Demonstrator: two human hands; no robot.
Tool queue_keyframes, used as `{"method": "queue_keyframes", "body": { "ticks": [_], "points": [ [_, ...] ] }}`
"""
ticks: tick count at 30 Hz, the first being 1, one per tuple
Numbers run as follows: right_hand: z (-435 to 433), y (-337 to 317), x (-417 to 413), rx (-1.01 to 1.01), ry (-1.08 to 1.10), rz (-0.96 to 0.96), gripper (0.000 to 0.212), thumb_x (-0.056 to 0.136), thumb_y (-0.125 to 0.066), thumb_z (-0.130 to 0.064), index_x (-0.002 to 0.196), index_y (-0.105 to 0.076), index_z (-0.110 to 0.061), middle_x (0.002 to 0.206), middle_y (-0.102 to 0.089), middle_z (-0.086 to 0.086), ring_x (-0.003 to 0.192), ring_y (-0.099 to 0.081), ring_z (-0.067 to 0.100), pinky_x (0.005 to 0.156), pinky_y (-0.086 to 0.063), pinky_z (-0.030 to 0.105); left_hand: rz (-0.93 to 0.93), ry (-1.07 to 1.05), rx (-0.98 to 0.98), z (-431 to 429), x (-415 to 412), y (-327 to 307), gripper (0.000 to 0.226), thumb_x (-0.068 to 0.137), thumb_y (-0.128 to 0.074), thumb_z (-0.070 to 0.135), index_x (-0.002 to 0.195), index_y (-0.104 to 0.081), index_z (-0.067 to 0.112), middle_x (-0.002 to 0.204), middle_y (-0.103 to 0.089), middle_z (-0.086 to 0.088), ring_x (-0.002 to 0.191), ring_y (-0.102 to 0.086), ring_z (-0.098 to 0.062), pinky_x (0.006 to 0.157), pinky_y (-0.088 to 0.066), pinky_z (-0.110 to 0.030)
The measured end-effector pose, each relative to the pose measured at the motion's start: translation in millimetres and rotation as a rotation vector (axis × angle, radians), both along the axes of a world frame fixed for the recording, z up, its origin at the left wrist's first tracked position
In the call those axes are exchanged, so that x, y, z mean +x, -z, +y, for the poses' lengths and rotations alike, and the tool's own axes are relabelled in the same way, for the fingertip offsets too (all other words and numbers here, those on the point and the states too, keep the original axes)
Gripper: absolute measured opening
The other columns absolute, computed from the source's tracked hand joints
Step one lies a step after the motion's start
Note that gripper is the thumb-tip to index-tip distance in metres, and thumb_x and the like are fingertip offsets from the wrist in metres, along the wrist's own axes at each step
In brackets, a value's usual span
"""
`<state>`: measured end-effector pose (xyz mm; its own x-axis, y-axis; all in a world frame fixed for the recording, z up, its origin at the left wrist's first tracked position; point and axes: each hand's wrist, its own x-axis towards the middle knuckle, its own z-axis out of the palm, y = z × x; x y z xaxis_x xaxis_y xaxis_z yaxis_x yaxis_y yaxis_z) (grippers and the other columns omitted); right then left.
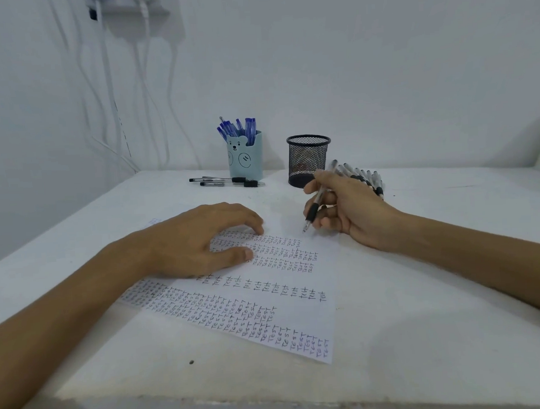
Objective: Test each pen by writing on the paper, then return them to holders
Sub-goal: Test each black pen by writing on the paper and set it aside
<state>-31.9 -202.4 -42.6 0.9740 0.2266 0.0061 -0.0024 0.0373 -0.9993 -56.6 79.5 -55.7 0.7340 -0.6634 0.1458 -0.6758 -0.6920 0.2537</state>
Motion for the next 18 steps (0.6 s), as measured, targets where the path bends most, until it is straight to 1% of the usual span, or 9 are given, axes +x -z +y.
{"method": "queue_keyframes", "body": {
  "ticks": [2, 4, 6, 7, 9, 10, 13, 16, 18],
  "points": [
    [1, -1, 3, -0.067, 0.003, -0.045, 0.033, 0.104, -0.053, -0.041, 0.092, -0.061, -0.011, 0.072, -0.067, 0.015, 0.044, -0.059, 0.018, 0.039, -0.046, 0.019, -0.004, 0.005, 0.002, 1, 0, 0, 0.047, 0.096, -0.046, 0.072, 0.137, -0.051, 0.050, 0.148, -0.044, 0.035, 0.141, -0.041, 0.002, 0.119, -0.037, -0.042],
    [0, -6, 9, -0.219, 0.016, -0.124, 0.038, 0.104, -0.053, -0.042, 0.091, -0.064, -0.008, 0.067, -0.065, 0.013, 0.041, -0.055, 0.015, 0.037, -0.041, 0.019, -0.003, 0.005, 0.002, 1, 0, 1, 0.046, 0.096, -0.045, 0.073, 0.136, -0.050, 0.051, 0.148, -0.044, 0.035, 0.142, -0.040, 0.003, 0.119, -0.036, -0.042],
    [0, -14, 21, -0.508, 0.042, -0.245, 0.046, 0.104, -0.052, -0.043, 0.091, -0.068, -0.003, 0.061, -0.060, 0.010, 0.036, -0.051, 0.014, 0.036, -0.036, 0.019, 0.000, 0.002, -0.003, 2, 1, 1, 0.046, 0.095, -0.045, 0.073, 0.136, -0.050, 0.051, 0.148, -0.043, 0.036, 0.142, -0.040, 0.004, 0.120, -0.035, -0.041],
    [0, -18, 27, -0.678, 0.055, -0.309, 0.049, 0.104, -0.052, -0.044, 0.085, -0.066, -0.001, 0.059, -0.058, 0.010, 0.037, -0.050, 0.013, 0.037, -0.036, 0.020, 0.000, 0.004, -0.008, 2, 1, 1, 0.046, 0.095, -0.046, 0.073, 0.136, -0.051, 0.051, 0.148, -0.043, 0.035, 0.142, -0.040, 0.004, 0.120, -0.035, -0.041],
    [2, -26, 39, -1.043, 0.092, -0.457, 0.047, 0.102, -0.055, -0.044, 0.072, -0.052, -0.007, 0.065, -0.056, 0.011, 0.052, -0.051, 0.019, 0.049, -0.035, 0.026, 0.000, 0.012, -0.019, 1, 1, 1, 0.046, 0.096, -0.047, 0.072, 0.136, -0.051, 0.050, 0.148, -0.044, 0.035, 0.141, -0.041, 0.004, 0.119, -0.036, -0.041],
    [4, -28, 44, -1.185, 0.112, -0.530, 0.043, 0.101, -0.057, -0.042, 0.076, -0.048, -0.008, 0.071, -0.054, 0.012, 0.063, -0.050, 0.023, 0.054, -0.033, 0.031, 0.001, 0.016, -0.024, 1, 1, 1, 0.046, 0.096, -0.047, 0.071, 0.136, -0.052, 0.049, 0.148, -0.045, 0.034, 0.141, -0.041, 0.003, 0.119, -0.037, -0.042],
    [13, -30, 54, -1.302, 0.168, -0.607, 0.029, 0.099, -0.058, -0.031, 0.097, -0.043, -0.006, 0.093, -0.051, 0.010, 0.083, -0.050, 0.028, 0.062, -0.036, 0.035, 0.007, 0.016, -0.038, 1, 1, 2, 0.046, 0.095, -0.048, 0.071, 0.135, -0.053, 0.049, 0.148, -0.046, 0.034, 0.141, -0.042, 0.002, 0.119, -0.037, -0.043],
    [18, -28, 58, -1.412, 0.175, -0.573, 0.016, 0.096, -0.055, -0.019, 0.097, -0.048, -0.005, 0.095, -0.052, 0.008, 0.079, -0.049, 0.025, 0.057, -0.035, 0.032, 0.008, 0.018, -0.048, 2, 2, 3, 0.046, 0.095, -0.048, 0.071, 0.136, -0.053, 0.049, 0.148, -0.046, 0.033, 0.142, -0.043, 0.001, 0.119, -0.036, -0.044],
    [20, -26, 60, -1.505, 0.155, -0.557, 0.014, 0.094, -0.055, -0.018, 0.095, -0.053, -0.004, 0.094, -0.054, 0.008, 0.079, -0.050, 0.026, 0.059, -0.037, 0.031, 0.008, 0.020, -0.052, 2, 3, 3, 0.047, 0.095, -0.049, 0.071, 0.136, -0.053, 0.048, 0.148, -0.046, 0.033, 0.142, -0.042, 0.001, 0.119, -0.036, -0.044]
  ]
}}
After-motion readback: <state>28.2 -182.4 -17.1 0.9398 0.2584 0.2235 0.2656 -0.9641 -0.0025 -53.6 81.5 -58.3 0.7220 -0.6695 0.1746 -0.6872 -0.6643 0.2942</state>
